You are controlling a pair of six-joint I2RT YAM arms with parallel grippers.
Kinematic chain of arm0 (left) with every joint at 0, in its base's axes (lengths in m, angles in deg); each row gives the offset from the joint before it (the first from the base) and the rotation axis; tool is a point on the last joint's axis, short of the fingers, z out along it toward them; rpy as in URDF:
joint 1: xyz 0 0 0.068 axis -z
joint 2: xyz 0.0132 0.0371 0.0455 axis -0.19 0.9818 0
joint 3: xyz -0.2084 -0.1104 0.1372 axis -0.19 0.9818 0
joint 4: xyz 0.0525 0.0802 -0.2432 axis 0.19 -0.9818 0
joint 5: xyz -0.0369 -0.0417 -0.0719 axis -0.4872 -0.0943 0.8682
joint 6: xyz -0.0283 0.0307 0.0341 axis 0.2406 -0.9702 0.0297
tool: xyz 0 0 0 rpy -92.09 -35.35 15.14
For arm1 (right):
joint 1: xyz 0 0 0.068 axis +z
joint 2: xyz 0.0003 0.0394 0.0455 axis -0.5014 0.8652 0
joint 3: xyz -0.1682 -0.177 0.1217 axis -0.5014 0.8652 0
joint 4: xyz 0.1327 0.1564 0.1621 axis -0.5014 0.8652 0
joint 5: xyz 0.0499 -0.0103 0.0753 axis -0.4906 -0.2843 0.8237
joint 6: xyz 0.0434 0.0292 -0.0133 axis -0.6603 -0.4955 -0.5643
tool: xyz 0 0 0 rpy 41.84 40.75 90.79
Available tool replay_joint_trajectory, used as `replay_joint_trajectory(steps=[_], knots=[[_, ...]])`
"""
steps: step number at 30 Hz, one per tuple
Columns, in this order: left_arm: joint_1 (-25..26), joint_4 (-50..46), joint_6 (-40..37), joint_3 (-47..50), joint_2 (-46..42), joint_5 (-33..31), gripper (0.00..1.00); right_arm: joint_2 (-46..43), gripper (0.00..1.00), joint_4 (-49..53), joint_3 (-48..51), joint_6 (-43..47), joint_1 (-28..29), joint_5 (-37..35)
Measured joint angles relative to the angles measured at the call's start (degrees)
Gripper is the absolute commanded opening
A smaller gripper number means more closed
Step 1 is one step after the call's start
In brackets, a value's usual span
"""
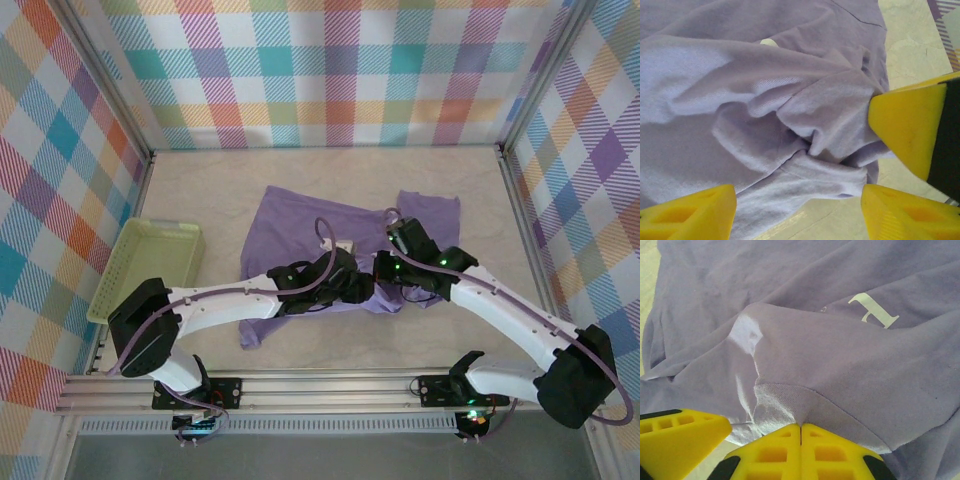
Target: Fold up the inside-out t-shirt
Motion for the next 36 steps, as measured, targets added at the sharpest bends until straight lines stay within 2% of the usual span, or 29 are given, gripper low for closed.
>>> replay_joint_trajectory(steps=[4, 14, 22, 31, 36], knots=[[-0.5, 0.6, 0.9, -0.1, 2.1, 0.0, 0.66, -1.4, 0.00, -0.9, 1.1, -0.5, 0.0, 1.0], [-2.1, 1.6, 1.2, -1.9, 10.2, 0.9, 0.48, -5.6, 0.00, 0.0, 2.7, -1.0, 0.0, 1.0], [-2.1, 3.0, 1.3, 5.7, 11.7, -0.5, 0.48, -8.1, 0.00, 3.5, -0.3, -1.0, 0.0, -0.3], [-4.7, 8.2, 1.2, 7.8, 11.6, -1.9, 0.48, -10.2, 0.00, 7.7, -2.9, -1.0, -0.8, 0.1], [-3.9, 2.5, -0.8, 7.2, 9.9, -8.2, 0.50, -11.0, 0.00, 8.6, -2.9, -1.3, -3.3, 2.8]])
